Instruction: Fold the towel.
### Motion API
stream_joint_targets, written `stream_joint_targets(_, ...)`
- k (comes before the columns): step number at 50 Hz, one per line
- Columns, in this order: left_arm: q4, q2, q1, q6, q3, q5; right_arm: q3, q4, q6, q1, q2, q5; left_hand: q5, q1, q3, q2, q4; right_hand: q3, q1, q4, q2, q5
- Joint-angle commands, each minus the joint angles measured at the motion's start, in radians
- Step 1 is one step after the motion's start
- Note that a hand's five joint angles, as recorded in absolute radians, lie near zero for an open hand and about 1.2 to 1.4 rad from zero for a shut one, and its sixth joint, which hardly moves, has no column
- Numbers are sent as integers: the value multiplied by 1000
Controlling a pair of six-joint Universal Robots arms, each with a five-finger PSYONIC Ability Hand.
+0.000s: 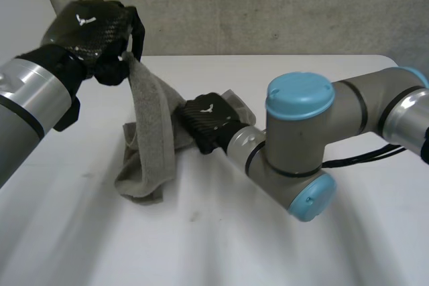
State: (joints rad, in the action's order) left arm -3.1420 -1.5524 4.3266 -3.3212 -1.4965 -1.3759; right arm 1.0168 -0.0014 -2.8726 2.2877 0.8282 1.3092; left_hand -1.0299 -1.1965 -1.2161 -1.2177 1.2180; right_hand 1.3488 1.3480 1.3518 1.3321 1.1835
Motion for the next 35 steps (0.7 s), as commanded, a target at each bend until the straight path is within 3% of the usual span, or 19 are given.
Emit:
stream_joint_targets(1, -1, 68, -2, 3, 7, -2, -9, 17, -47, -51, 2, 15, -192, -200, -180, -179, 178, 47, 48, 44, 64, 38)
stream_joint_targets(9, 2, 91, -2, 31, 30, -5, -34, 18, -157, -100, -7, 22, -192, -200, -180, -179, 178, 47, 48, 44, 64, 38)
stream_joint_targets(11, 2, 110, -1, 49, 36, -5, -52, 30, -162, -128, -15, 22, -192, -200, -180, -179, 178, -264, -263, -267, -247, -273)
stream_joint_targets(12, 2, 110, -1, 49, 36, -5, -52, 31, -162, -128, -15, 22, -192, -200, -180, -179, 178, -266, -265, -269, -249, -275)
stream_joint_targets(14, 2, 126, -1, 69, 44, -5, -95, 55, -163, -143, -44, 22, -192, -200, -180, -179, 178, -672, -671, -675, -655, -681)
stream_joint_targets(15, 2, 126, -1, 69, 44, -5, -95, 55, -163, -143, -44, 22, -192, -200, -180, -179, 178, -674, -673, -677, -657, -683)
stream_joint_targets(17, 2, 146, -2, 81, 50, -5, -157, 93, -162, -148, -84, 18, -192, -200, -180, -179, 178, -928, -927, -931, -911, -937)
stream_joint_targets(27, 3, 195, -1, 110, 62, -5, -472, 257, -163, -159, -288, 15, -192, -200, -180, -179, 178, -1143, -1142, -1146, -1127, -1152)
stream_joint_targets(35, 3, 218, 4, 129, 78, -5, -705, 356, -163, -157, -447, 12, -192, -200, -180, -179, 178, -1108, -1108, -1111, -1092, -1118)
